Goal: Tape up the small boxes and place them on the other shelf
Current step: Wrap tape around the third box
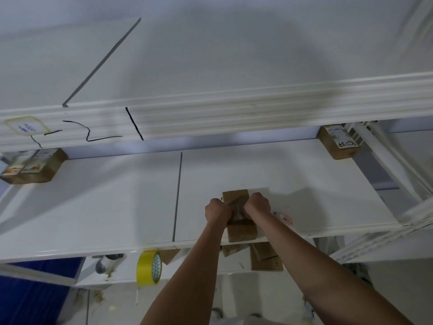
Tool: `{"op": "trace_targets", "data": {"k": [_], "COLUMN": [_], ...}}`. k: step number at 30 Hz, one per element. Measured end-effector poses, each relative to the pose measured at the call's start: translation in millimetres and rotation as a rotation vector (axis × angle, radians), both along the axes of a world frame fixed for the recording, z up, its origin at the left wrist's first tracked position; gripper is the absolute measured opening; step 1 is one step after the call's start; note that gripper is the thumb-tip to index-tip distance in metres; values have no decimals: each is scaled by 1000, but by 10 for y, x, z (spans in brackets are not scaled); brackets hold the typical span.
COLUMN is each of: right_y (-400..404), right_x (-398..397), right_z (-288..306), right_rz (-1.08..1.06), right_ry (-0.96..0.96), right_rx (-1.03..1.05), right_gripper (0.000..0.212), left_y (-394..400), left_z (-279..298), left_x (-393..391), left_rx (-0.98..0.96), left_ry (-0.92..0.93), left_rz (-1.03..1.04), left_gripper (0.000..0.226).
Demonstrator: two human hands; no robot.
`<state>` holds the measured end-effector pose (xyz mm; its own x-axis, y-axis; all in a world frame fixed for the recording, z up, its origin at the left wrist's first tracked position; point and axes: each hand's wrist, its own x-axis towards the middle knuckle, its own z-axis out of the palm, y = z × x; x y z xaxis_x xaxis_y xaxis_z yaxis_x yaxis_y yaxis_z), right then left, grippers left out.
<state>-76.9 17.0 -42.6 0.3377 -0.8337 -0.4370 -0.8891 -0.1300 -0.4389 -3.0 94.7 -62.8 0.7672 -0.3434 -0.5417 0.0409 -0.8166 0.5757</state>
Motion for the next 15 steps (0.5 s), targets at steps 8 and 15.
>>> {"op": "trace_targets", "data": {"k": [8,15], "right_y": [-85,-131], "right_x": [23,8], "right_z": [-55,-169], "right_rz": [17,23], "right_ry": [65,63], "right_rx": [112,95], "right_gripper": [24,22], "left_y": [-52,-45], "left_z": [54,-44], "left_x": [51,31], "left_rx": [74,27], "left_ry": [83,-20], "left_rz": [-97,-57], "left_gripper": [11,13]}}
